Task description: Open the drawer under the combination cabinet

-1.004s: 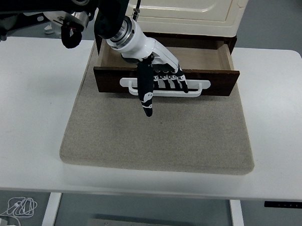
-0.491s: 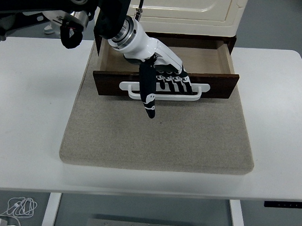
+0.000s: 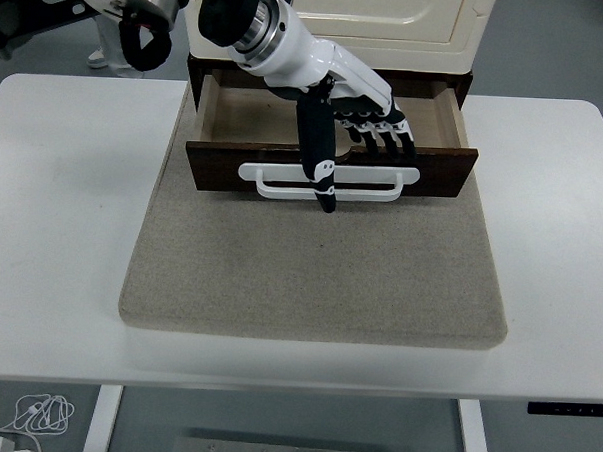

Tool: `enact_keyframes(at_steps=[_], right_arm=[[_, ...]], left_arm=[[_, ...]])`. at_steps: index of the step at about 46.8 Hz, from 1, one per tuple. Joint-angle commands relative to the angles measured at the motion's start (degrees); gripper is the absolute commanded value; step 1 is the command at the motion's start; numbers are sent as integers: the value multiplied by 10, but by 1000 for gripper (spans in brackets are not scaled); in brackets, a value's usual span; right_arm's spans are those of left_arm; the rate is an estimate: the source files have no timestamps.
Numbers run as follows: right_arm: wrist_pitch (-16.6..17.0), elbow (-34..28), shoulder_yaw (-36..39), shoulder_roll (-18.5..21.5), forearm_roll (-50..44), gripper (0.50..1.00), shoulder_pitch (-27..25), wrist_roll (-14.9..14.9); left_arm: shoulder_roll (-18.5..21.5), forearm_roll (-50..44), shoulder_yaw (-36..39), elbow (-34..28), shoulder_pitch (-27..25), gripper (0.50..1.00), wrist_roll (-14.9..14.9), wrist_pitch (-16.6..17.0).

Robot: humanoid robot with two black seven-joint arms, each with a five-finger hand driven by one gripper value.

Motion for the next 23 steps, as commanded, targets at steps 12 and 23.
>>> enact_keyframes(at_steps=[12, 23], right_arm=[[0, 0, 0, 0, 0, 926, 0, 0], [0, 0, 0, 0, 0, 926, 0, 1]], left_arm=[[6, -8, -176, 91, 8, 1000, -47, 2], [8, -7, -302, 181, 3, 1000, -113, 53]])
